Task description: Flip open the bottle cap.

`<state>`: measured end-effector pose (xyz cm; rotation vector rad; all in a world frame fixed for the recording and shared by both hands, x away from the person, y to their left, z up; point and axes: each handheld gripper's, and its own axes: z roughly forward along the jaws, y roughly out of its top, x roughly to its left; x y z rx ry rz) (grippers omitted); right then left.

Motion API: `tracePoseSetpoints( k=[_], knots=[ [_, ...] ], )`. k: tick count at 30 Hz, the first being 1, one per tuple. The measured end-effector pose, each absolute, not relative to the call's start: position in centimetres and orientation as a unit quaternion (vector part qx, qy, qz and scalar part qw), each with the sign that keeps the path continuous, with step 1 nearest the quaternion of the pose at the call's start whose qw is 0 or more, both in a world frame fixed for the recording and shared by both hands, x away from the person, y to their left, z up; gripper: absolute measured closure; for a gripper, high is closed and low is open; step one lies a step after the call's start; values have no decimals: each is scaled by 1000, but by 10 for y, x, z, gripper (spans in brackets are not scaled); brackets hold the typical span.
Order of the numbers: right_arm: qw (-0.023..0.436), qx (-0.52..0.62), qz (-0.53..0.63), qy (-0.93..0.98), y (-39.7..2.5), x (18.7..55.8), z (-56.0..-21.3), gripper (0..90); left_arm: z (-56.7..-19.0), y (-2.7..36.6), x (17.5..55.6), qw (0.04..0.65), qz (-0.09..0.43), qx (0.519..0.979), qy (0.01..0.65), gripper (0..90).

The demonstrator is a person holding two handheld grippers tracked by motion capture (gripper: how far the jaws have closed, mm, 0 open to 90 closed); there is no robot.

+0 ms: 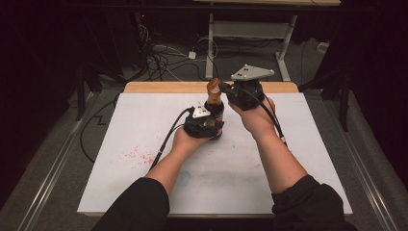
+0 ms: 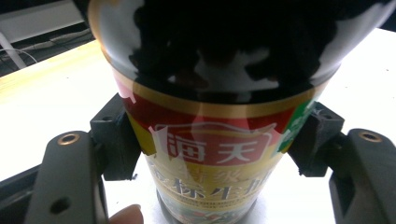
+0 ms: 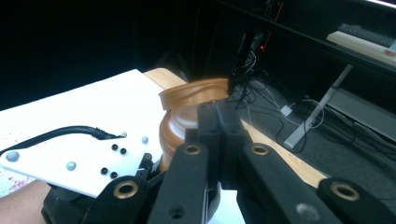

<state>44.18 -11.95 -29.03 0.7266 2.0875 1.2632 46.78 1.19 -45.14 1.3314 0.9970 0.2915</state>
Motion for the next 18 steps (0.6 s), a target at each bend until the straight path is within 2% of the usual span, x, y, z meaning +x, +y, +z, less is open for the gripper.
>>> tracePoseSetpoints(
  k=[18],
  knots=[
    [278, 247, 495, 785, -89, 444, -271, 900, -452, 12, 466, 664, 131, 590, 440, 286]
  ],
)
